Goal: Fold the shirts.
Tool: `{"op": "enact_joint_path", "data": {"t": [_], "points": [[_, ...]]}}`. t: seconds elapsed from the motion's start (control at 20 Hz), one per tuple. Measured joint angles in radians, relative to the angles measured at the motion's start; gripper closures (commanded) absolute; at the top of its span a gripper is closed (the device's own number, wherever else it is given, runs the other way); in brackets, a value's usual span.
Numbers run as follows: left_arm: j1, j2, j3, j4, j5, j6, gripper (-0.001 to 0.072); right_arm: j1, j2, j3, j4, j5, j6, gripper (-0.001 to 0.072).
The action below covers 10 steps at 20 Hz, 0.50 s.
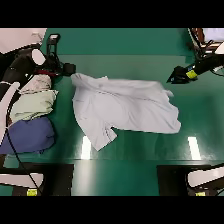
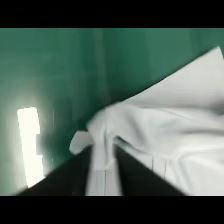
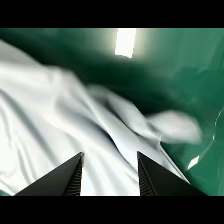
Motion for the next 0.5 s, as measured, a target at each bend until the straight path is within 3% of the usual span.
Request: {"op": "enact_joint_path", "data": {"t": [0.1, 0.15, 0.3, 0.5], "points": [[0.029, -0.008, 0.029, -0.006, -0.039, -0.016, 0.0129, 0.000, -0.026, 0.053, 0.005, 0.005, -0.005, 0.0325], [0.050, -0.006, 0.043, -0.011, -0.076, -0.023, 0.0211, -0.005, -0.026, 0.067, 0.006, 0.015, -0.010, 0.0324], [0.099, 0.029, 0.028, -0.008, -0.204, -0.030, 0.0218, -0.032, 0.029, 0.023, 0.031, 0.055, -0.030, 0.0324], [0.118, 0.152, -0.176, -0.026, -0.276, -0.025, 0.0218, -0.091, 0.181, -0.188, 0.138, 0.074, -0.062, 0.0325]]}}
